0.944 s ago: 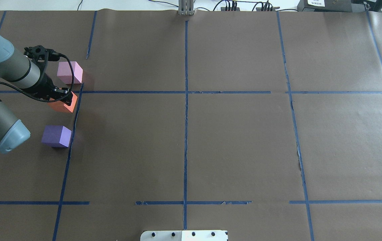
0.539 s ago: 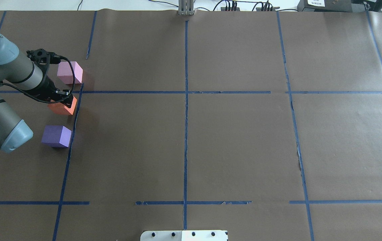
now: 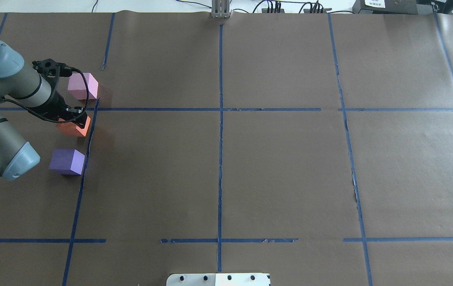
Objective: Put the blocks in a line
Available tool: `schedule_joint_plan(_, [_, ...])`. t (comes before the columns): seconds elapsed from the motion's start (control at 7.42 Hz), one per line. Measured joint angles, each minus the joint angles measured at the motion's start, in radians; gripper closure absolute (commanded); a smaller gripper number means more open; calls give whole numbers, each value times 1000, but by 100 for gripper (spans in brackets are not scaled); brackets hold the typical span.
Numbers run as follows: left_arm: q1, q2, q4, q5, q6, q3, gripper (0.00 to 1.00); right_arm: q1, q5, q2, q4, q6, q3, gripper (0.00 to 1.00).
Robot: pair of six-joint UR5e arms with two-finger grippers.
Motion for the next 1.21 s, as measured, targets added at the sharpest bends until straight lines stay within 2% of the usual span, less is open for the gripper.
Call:
schedule_joint_plan(0.4, [-4,1,0,3,5,-2,0,0,0,0,1,0,0,0])
schedule_joint_plan(0.67, [-50,-1,23,1,11,-31,0,0,0,0,1,-1,0,0])
schedule_joint_plan(0.94, [-159,-10,103,-2,144,-94,0,0,0,0,0,0,0,0])
schedule_joint_plan(1.21, [-300,7,134,-15,336,-102,0,0,0,0,0,0,0,0])
